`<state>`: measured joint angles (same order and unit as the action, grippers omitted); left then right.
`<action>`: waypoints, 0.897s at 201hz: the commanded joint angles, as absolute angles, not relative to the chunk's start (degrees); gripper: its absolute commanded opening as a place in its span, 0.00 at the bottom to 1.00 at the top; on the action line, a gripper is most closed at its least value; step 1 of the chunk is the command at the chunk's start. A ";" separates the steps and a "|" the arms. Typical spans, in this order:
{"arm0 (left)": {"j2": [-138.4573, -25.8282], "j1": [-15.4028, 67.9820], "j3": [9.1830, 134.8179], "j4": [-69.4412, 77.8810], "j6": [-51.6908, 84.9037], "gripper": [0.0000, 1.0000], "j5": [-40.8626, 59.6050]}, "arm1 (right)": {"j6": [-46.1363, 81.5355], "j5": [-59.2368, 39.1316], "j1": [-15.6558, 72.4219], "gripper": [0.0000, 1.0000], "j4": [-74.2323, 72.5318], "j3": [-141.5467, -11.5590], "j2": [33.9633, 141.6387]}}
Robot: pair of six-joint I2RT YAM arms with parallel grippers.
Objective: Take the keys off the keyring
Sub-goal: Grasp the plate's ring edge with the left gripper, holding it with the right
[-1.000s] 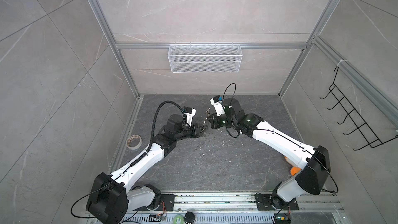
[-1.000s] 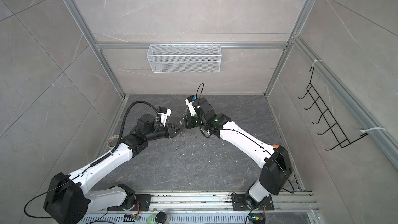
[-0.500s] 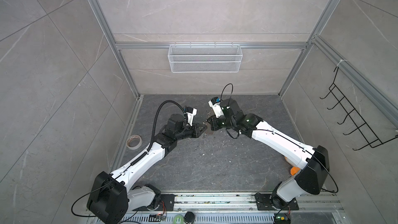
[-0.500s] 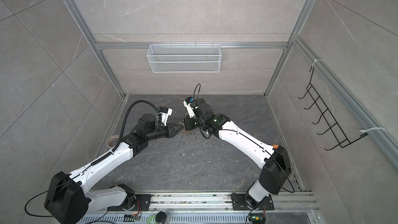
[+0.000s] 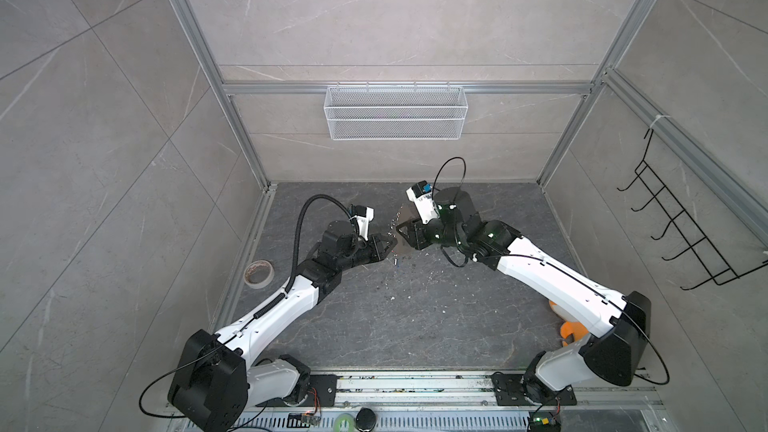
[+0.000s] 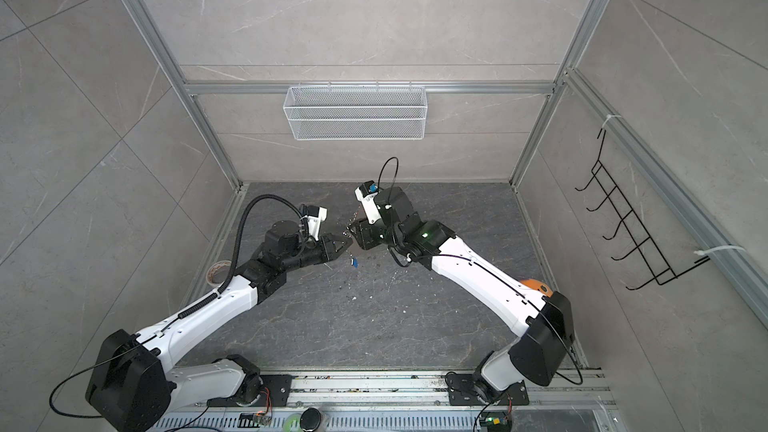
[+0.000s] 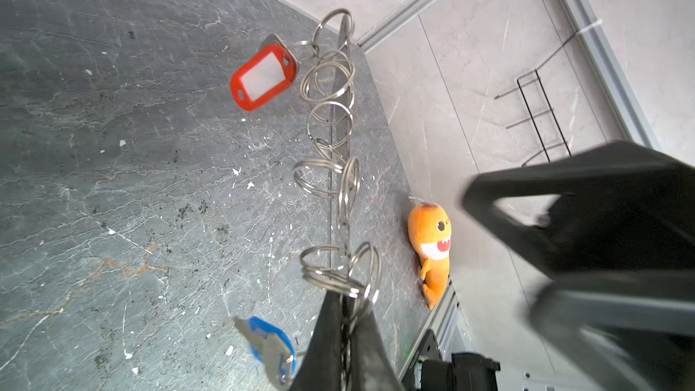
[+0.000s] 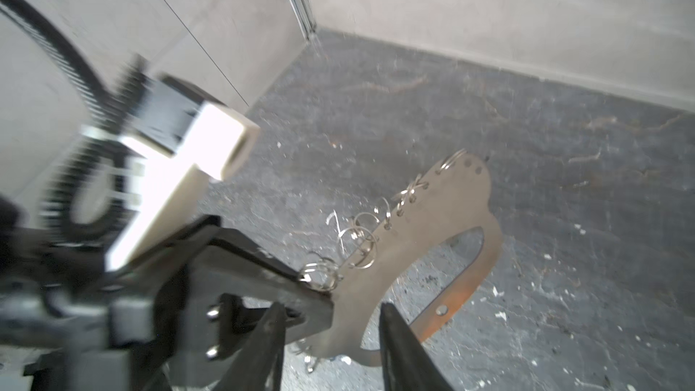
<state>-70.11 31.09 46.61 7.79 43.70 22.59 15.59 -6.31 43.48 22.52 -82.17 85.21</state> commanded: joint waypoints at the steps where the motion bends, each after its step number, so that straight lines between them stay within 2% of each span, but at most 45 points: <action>1: -67.98 30.94 46.50 12.91 47.63 0.00 19.52 | 15.19 -7.47 43.78 0.46 18.19 -79.35 81.51; 50: -65.73 30.94 46.96 10.55 53.93 0.00 12.51 | 16.52 -6.85 43.77 0.48 6.40 -69.41 76.59; 79: -65.07 30.97 48.08 7.19 57.03 0.00 9.60 | 9.75 -16.85 43.46 0.49 14.49 -73.40 79.41; 95: -64.73 30.94 47.95 6.53 59.21 0.00 8.45 | 9.23 -22.41 43.42 0.49 12.10 -71.61 80.28; 147: -62.61 30.94 47.81 5.21 62.05 0.00 6.28 | 10.96 -26.40 43.25 0.49 11.20 -71.89 85.71; 180: -60.82 30.94 47.46 4.39 62.46 0.00 4.90 | 12.00 -24.71 43.24 0.45 10.56 -71.81 87.42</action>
<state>-63.59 31.09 46.17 3.14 61.41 6.98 11.33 -24.03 43.42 11.88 -71.24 86.70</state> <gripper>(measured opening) 0.058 0.460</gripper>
